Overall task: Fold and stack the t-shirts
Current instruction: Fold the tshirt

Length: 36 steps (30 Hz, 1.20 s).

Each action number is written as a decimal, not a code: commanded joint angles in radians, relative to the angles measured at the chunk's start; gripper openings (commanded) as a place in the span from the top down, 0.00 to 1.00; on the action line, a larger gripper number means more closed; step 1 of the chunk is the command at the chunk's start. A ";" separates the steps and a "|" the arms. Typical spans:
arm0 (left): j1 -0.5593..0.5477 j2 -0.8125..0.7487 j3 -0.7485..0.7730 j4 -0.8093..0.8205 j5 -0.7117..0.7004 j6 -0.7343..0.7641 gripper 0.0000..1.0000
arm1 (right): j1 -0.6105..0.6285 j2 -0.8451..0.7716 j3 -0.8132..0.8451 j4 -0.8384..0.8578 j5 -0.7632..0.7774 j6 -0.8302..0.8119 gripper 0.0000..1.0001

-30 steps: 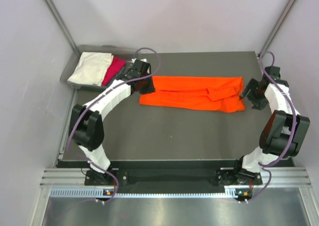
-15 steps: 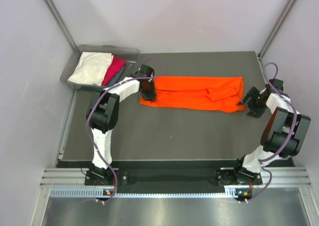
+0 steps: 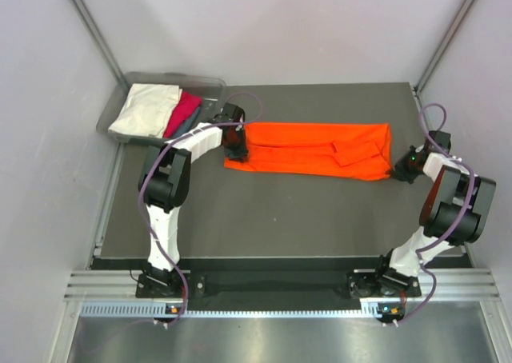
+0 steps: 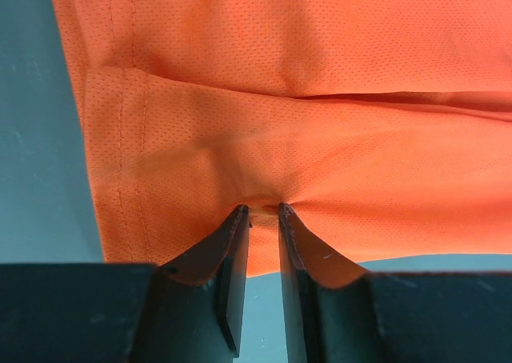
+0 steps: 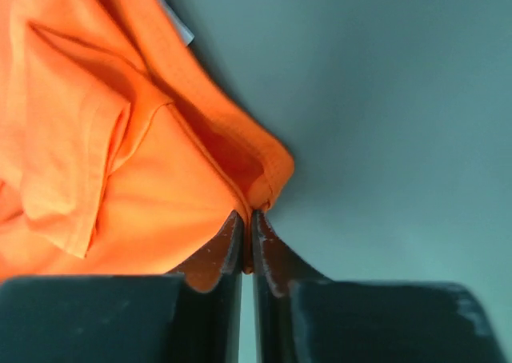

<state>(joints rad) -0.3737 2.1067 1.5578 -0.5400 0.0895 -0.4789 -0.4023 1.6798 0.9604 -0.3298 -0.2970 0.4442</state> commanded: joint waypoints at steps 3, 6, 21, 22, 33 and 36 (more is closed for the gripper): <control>0.009 0.055 -0.018 -0.046 -0.037 0.029 0.73 | -0.001 0.020 -0.003 0.084 0.114 0.005 1.00; 0.009 0.055 -0.019 -0.052 -0.022 0.036 0.73 | -0.001 0.015 0.004 0.080 0.182 -0.007 1.00; -0.080 -0.232 -0.039 -0.127 0.050 0.034 0.47 | 0.046 0.266 0.401 0.092 0.292 -0.087 1.00; -0.082 -0.237 -0.038 -0.135 0.049 0.043 0.46 | 0.052 0.293 0.438 0.094 0.291 -0.085 1.00; -0.116 -0.332 -0.171 -0.120 0.122 0.065 0.41 | 0.166 0.587 0.882 0.009 0.302 -0.062 0.82; -0.113 -0.359 -0.223 -0.103 0.188 0.030 0.44 | 0.186 0.562 0.913 -0.102 0.364 -0.018 0.44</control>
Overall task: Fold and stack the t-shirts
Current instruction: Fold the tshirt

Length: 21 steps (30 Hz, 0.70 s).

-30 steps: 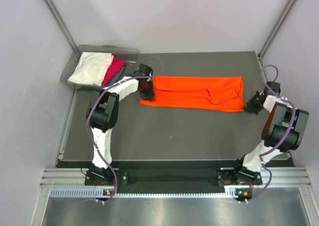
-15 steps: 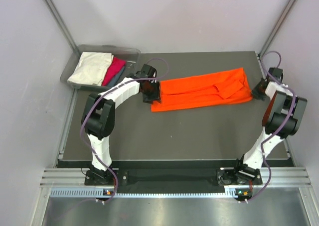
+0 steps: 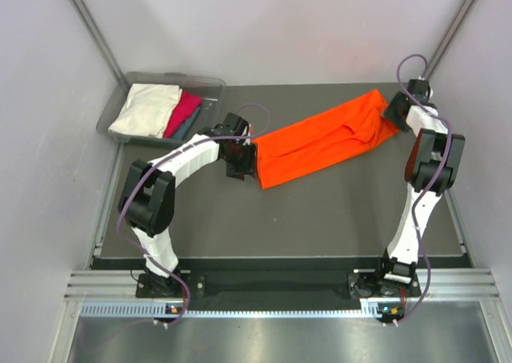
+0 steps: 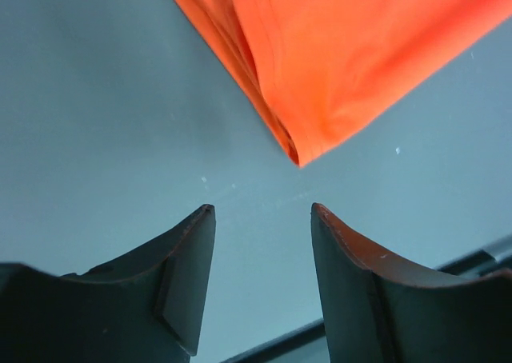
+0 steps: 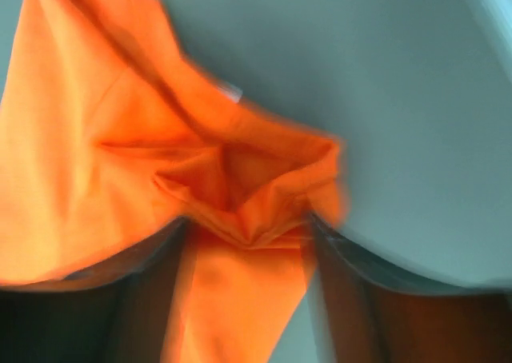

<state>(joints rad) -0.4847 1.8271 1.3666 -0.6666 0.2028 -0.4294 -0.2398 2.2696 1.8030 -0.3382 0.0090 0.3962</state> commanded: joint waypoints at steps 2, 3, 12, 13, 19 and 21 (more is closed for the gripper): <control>-0.002 -0.112 -0.091 0.063 0.089 -0.046 0.44 | 0.020 -0.053 0.094 -0.256 0.109 0.079 0.22; -0.002 -0.155 -0.109 0.080 0.096 -0.067 0.45 | 0.017 -0.092 0.098 -0.296 0.136 0.087 0.19; 0.009 -0.325 -0.182 0.117 0.121 -0.077 0.45 | 0.016 -0.568 -0.338 -0.378 0.181 0.012 0.00; 0.018 -0.336 -0.188 0.124 0.125 -0.078 0.45 | 0.040 -0.600 -0.382 -0.383 0.158 0.012 0.00; 0.066 -0.391 -0.198 0.131 0.164 -0.074 0.45 | 0.300 -0.889 -0.799 -0.181 -0.078 0.220 0.18; 0.075 -0.410 -0.193 0.124 0.165 -0.065 0.46 | 0.459 -0.985 -0.951 -0.061 -0.095 0.409 0.23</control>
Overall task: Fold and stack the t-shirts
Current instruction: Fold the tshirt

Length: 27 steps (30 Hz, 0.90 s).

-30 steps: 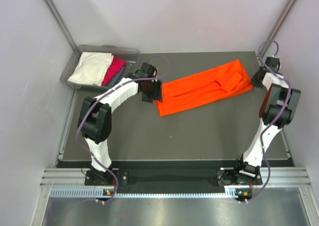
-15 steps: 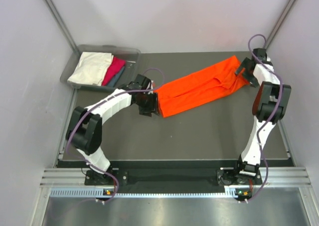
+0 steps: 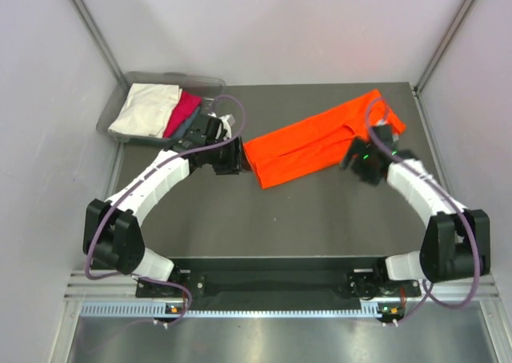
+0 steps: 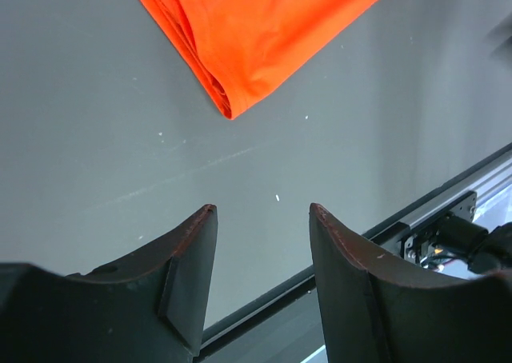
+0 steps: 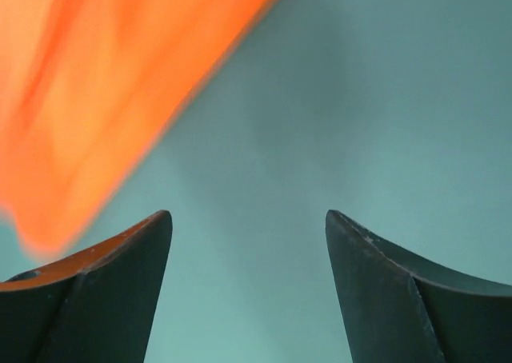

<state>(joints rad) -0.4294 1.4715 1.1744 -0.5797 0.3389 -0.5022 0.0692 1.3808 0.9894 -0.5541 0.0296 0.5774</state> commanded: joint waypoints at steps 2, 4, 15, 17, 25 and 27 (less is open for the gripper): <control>0.037 -0.075 -0.002 0.027 0.032 0.013 0.46 | 0.300 -0.124 -0.226 0.314 -0.084 0.370 0.23; 0.049 -0.089 -0.009 0.020 0.032 0.016 0.46 | 0.418 -0.102 -0.244 0.370 -0.056 0.450 0.20; 0.080 -0.151 -0.042 -0.025 0.043 0.037 0.46 | 0.681 0.247 -0.069 0.513 0.013 0.651 0.29; 0.086 -0.161 -0.045 -0.034 0.041 0.043 0.46 | 0.699 0.280 -0.037 0.507 0.041 0.667 0.32; 0.092 -0.157 -0.094 -0.025 0.049 0.074 0.46 | 0.672 0.279 -0.021 0.450 0.064 0.657 0.37; 0.092 -0.131 -0.110 -0.016 0.086 0.067 0.43 | 0.630 0.206 -0.046 0.421 0.087 0.587 0.32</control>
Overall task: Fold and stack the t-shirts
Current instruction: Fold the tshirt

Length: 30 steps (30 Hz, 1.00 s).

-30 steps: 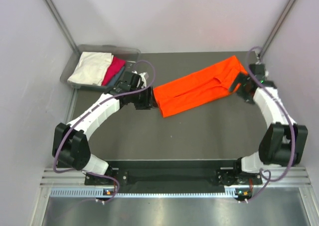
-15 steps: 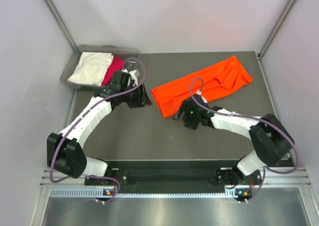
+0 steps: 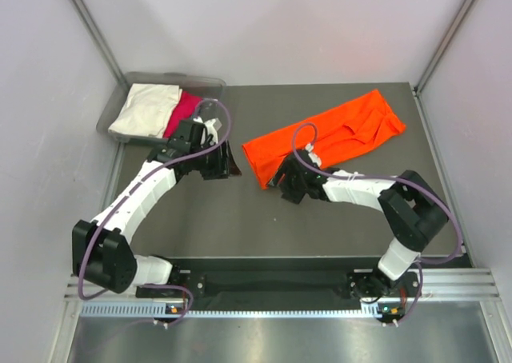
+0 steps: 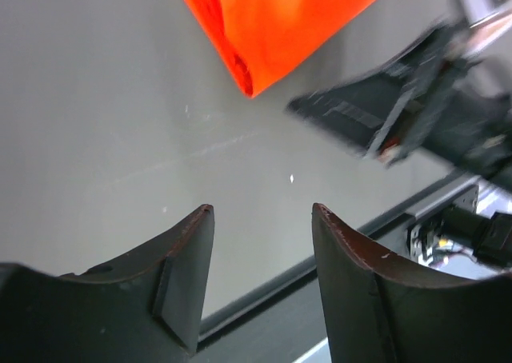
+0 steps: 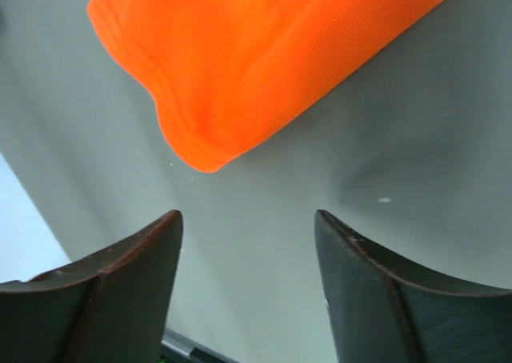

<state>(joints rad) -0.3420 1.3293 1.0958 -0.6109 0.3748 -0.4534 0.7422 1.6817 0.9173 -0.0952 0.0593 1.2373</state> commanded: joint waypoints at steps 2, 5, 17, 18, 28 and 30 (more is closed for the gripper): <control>0.003 0.066 -0.045 0.039 0.091 -0.011 0.42 | -0.156 -0.163 0.009 -0.099 0.027 -0.188 0.28; -0.006 0.132 -0.062 0.091 0.102 -0.048 0.41 | -0.318 -0.244 0.015 -0.175 0.024 -0.376 0.23; -0.141 0.419 0.049 0.192 -0.100 -0.206 0.25 | -0.948 -0.010 0.325 -0.264 -0.208 -0.743 0.01; -0.150 0.430 0.049 0.203 -0.106 -0.224 0.25 | -0.963 0.015 0.351 -0.258 -0.214 -0.748 0.01; -0.178 0.580 0.105 0.260 -0.159 -0.376 0.19 | -1.046 0.240 0.567 -0.207 -0.272 -0.791 0.00; -0.178 0.611 0.128 0.267 -0.155 -0.378 0.24 | -1.049 0.279 0.589 -0.204 -0.283 -0.789 0.00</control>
<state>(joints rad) -0.5163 1.8725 1.1957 -0.3969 0.2573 -0.7959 -0.2901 1.9308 1.4376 -0.3370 -0.1822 0.4740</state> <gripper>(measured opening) 0.770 0.993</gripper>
